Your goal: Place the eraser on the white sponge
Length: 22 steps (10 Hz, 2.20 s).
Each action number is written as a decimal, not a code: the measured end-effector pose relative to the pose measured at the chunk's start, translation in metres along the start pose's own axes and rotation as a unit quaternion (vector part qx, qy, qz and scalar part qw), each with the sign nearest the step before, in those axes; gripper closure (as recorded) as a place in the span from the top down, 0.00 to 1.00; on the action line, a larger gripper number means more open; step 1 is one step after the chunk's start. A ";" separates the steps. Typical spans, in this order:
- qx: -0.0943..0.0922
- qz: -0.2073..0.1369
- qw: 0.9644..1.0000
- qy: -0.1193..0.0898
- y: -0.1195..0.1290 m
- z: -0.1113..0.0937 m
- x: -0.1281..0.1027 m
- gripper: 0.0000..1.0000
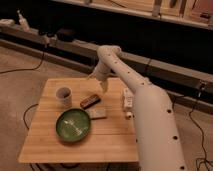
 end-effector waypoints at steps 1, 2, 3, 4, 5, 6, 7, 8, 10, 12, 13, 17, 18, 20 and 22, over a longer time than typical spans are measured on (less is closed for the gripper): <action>-0.004 0.002 1.000 -0.003 -0.001 0.006 -0.002 0.80; -0.009 0.007 1.000 -0.006 0.001 0.015 -0.003 0.80; -0.019 0.015 1.000 -0.005 0.006 0.025 -0.003 0.80; -0.027 0.022 0.999 -0.002 0.011 0.034 -0.002 0.80; -0.036 0.031 0.999 0.002 0.017 0.042 0.001 0.80; -0.043 0.039 0.998 0.006 0.023 0.047 0.003 0.80; -0.047 0.045 0.998 0.013 0.028 0.053 0.006 0.80; -0.049 0.049 0.998 0.016 0.029 0.058 0.006 0.80; -0.041 0.057 0.997 0.016 0.027 0.069 0.004 0.79; -0.032 0.056 0.998 0.009 0.024 0.076 0.001 0.68; -0.030 0.049 0.998 0.004 0.023 0.081 -0.002 0.57; -0.031 0.032 0.999 0.005 0.025 0.080 -0.002 0.28; -0.028 0.032 0.999 0.008 0.025 0.073 0.000 0.28; -0.011 0.048 0.999 0.012 0.028 0.038 0.006 0.28; -0.003 0.086 0.996 0.007 0.041 0.003 0.006 0.28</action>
